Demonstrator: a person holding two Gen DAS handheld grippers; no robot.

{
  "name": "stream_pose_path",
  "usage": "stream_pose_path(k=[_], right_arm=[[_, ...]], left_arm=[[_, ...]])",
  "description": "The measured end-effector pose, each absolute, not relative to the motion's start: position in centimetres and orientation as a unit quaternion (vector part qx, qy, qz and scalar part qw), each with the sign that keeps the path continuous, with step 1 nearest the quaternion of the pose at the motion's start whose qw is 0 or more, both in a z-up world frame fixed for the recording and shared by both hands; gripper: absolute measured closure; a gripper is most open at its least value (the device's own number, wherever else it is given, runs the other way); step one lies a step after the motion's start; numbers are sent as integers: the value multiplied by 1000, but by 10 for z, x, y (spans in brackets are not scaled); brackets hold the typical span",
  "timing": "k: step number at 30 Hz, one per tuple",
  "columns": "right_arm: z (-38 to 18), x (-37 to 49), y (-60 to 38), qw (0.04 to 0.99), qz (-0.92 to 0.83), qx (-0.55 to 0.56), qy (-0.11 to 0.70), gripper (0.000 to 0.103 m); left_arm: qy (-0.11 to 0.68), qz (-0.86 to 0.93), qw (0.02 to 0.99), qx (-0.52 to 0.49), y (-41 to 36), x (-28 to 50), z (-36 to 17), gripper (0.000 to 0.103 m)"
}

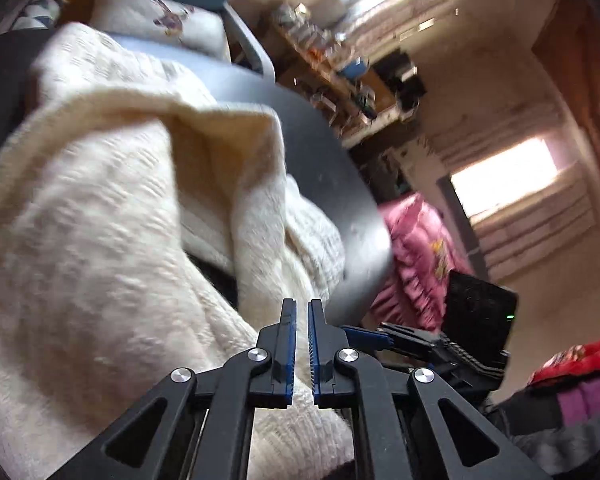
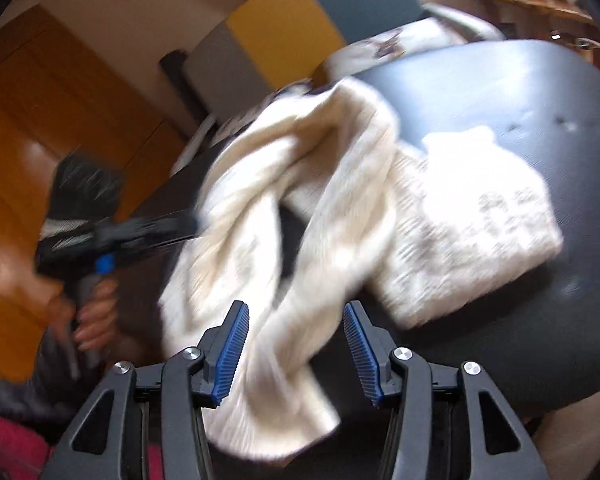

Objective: Fold clothes

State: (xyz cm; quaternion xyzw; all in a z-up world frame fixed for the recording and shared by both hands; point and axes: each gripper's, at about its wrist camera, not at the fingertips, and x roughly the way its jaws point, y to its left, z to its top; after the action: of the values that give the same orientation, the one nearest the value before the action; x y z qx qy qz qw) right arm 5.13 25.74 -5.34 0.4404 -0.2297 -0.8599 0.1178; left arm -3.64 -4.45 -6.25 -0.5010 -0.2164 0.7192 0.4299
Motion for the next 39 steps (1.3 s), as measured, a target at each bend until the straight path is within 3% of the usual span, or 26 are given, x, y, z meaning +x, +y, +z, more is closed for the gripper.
stream_pose_path(k=[4, 8, 15, 19, 27, 30, 31, 36, 39], right_arm=[[-64, 37, 290, 45, -840, 459, -286, 51], [-91, 43, 308, 111, -762, 455, -446, 51], [-118, 129, 333, 127, -705, 441, -540, 51], [-110, 171, 331, 152, -722, 459, -495, 51], [-107, 188, 292, 202, -761, 454, -417, 51], [-82, 197, 278, 198, -813, 453, -307, 51], [-71, 200, 283, 188, -827, 446, -284, 51], [-59, 173, 308, 100, -868, 439, -208, 54], [-74, 134, 293, 78, -864, 473, -154, 59]], left_arm=[[-307, 757, 380, -434, -132, -42, -38, 97], [-237, 785, 376, -431, -126, -31, -24, 97], [-44, 742, 439, -505, 26, -11, -51, 89], [67, 717, 419, -553, 108, -4, -73, 89], [46, 683, 367, -630, 134, -24, -106, 84], [8, 688, 348, -636, 116, -30, -90, 68], [2, 695, 343, -632, 109, -31, -82, 56], [6, 685, 346, -641, 114, -29, -91, 48], [30, 692, 337, -637, 132, -22, -109, 52]])
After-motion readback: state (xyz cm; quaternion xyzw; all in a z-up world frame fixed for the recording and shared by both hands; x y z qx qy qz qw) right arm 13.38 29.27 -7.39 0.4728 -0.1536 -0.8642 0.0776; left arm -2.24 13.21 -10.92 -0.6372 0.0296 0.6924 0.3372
